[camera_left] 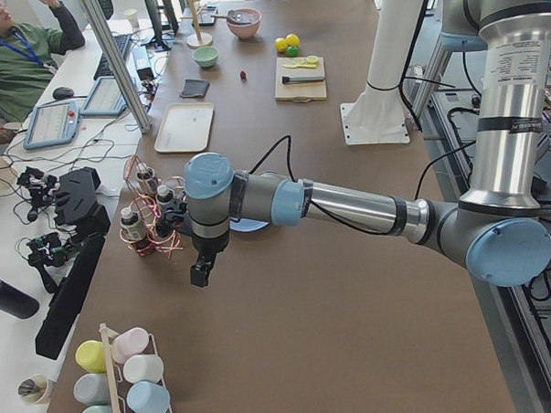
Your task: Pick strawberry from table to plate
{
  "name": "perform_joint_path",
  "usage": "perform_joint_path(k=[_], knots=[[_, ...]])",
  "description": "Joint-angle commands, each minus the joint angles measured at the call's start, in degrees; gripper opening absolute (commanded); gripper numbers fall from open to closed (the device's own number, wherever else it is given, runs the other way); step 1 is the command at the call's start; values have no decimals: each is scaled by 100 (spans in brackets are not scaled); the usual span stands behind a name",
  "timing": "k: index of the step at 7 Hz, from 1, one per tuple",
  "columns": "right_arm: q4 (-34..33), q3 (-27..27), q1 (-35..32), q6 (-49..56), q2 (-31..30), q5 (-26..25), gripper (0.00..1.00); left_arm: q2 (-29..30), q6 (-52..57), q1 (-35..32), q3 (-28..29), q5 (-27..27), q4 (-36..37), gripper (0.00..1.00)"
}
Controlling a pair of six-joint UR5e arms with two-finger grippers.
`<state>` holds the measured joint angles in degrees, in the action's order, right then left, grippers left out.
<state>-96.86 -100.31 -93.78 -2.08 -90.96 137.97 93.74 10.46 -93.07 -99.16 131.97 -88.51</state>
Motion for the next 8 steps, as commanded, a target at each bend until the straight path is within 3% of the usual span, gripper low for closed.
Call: perform_joint_path(k=[1, 3, 5, 8], knots=[[0, -15, 0, 5, -9, 1, 100, -22, 0, 0, 20, 4, 0, 98], [0, -50, -9, 5, -18, 1, 100, -40, -9, 0, -6, 4, 44, 98], [0, -59, -9, 14, -27, -7, 100, -23, 0, 0, 20, 486, 27, 98], [0, -59, -18, 14, -62, -7, 100, -49, 8, 0, 46, 496, 1, 98]])
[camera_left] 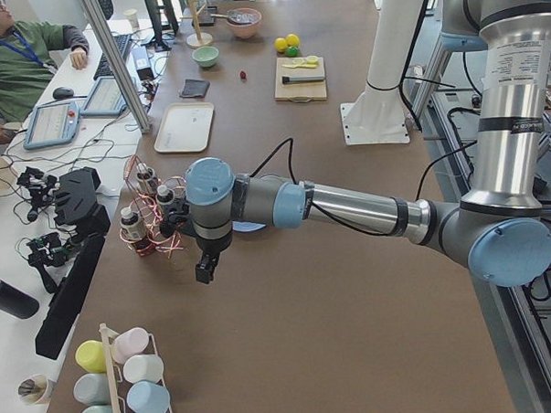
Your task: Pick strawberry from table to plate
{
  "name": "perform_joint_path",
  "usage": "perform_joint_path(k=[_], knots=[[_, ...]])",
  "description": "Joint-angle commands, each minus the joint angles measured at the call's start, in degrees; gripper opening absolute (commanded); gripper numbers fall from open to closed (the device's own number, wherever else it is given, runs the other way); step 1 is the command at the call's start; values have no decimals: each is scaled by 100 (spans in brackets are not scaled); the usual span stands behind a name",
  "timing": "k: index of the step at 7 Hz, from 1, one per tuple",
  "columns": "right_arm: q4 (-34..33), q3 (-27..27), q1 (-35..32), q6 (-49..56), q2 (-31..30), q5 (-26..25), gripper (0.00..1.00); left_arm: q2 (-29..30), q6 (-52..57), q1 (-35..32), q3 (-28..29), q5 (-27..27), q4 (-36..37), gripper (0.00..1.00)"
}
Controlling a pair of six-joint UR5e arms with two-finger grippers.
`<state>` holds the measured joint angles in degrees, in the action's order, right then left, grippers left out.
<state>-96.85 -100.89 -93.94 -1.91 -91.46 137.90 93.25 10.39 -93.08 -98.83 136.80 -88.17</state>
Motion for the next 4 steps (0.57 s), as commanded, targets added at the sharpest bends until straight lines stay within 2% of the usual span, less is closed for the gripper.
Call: perform_joint_path(k=[1, 3, 4], knots=[[0, -1, -10, 7, -12, 0, 100, 0, 15, 0, -39, 14, -25, 98], [0, -1, -11, -11, -3, 0, 100, 202, 24, 79, -65, 22, -60, 98], [0, -1, -11, -20, 23, 0, 100, 167, 7, 96, -127, 22, -408, 98]])
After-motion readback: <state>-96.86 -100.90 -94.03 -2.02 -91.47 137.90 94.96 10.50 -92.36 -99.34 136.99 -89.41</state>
